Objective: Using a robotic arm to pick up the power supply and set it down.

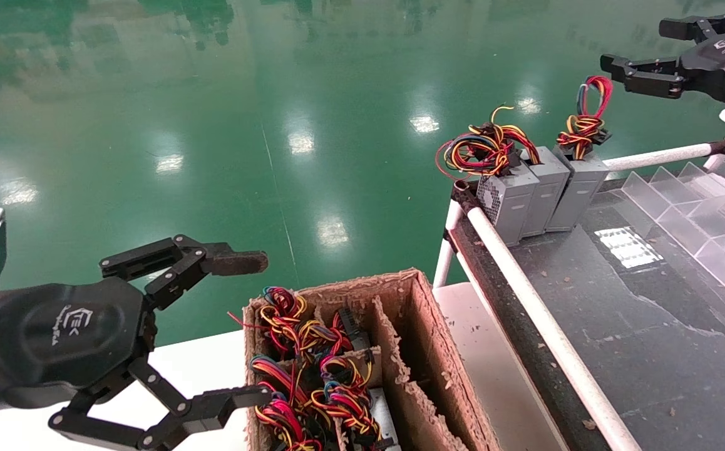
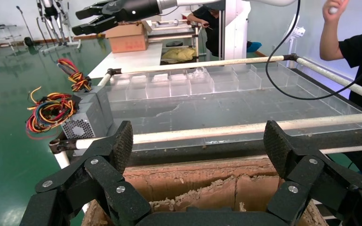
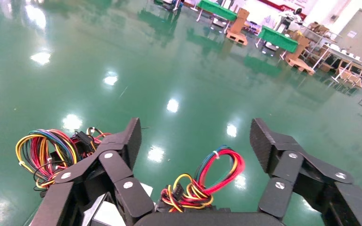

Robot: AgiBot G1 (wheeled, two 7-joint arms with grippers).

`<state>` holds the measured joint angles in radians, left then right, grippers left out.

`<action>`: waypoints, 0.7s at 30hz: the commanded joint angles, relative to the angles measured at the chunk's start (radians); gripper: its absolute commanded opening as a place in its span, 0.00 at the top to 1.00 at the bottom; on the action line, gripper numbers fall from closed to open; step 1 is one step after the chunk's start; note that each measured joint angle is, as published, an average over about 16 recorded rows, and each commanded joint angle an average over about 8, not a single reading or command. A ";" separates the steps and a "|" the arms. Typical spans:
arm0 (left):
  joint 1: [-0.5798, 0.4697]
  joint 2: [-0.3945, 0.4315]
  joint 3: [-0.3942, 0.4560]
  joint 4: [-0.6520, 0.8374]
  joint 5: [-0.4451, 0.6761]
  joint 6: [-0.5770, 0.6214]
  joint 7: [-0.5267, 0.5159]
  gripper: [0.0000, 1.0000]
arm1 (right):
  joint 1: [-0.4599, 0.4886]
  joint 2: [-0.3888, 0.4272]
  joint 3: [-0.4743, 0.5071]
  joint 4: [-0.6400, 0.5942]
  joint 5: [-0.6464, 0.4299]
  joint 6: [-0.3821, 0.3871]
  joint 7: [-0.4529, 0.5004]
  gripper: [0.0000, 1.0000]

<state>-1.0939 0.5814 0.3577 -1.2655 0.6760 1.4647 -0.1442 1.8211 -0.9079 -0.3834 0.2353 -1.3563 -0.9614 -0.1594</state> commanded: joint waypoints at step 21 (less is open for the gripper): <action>0.000 0.000 0.000 0.000 0.000 0.000 0.000 0.00 | -0.262 0.113 0.045 0.368 0.234 -0.204 0.120 0.00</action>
<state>-1.0940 0.5813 0.3580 -1.2652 0.6759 1.4646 -0.1441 1.5594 -0.7947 -0.3380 0.6032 -1.1228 -1.1652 -0.0398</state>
